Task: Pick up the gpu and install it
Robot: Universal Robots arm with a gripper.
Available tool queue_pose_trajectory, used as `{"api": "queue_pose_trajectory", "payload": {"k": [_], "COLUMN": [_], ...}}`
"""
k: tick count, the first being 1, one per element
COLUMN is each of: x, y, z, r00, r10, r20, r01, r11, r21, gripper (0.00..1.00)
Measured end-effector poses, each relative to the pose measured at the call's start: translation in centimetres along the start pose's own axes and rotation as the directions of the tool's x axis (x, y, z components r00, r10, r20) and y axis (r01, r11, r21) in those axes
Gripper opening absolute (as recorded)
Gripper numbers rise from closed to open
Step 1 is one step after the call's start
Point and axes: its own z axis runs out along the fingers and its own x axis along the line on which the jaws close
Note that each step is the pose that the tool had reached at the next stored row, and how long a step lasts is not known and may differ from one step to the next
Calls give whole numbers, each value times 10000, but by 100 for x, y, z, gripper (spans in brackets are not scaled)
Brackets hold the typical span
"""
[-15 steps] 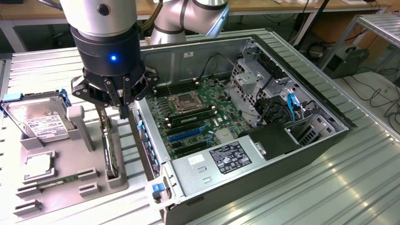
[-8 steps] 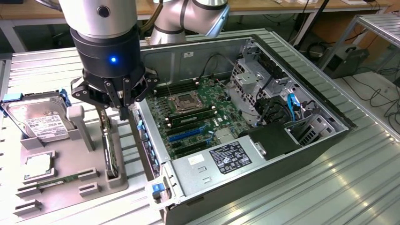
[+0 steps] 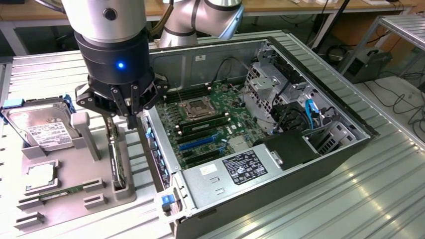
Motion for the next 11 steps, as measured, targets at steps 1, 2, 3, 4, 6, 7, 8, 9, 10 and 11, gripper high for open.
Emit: {"api": "queue_pose_trajectory", "payload": {"k": [1, 2, 3, 4, 6, 7, 8, 9, 10, 11], "x": [0, 0, 0, 0, 0, 0, 0, 0, 0, 0], "y": [-2, -4, -5, -7, -11, -13, -16, -18, -20, -23], "z": [0, 0, 0, 0, 0, 0, 1, 0, 0, 0], "r00": [10000, 10000, 10000, 10000, 10000, 10000, 10000, 10000, 10000, 10000], "r10": [0, 0, 0, 0, 0, 0, 0, 0, 0, 0], "r20": [0, 0, 0, 0, 1, 0, 1, 1, 0, 0], "r01": [0, 0, 0, 0, 0, 0, 0, 0, 0, 0], "r11": [10000, 10000, 10000, 10000, 10000, 10000, 10000, 10000, 10000, 10000], "r21": [0, -1, 0, -1, 0, 0, -1, 0, 0, 0], "gripper": [11, 11, 11, 11, 11, 11, 11, 11, 11, 11]}}
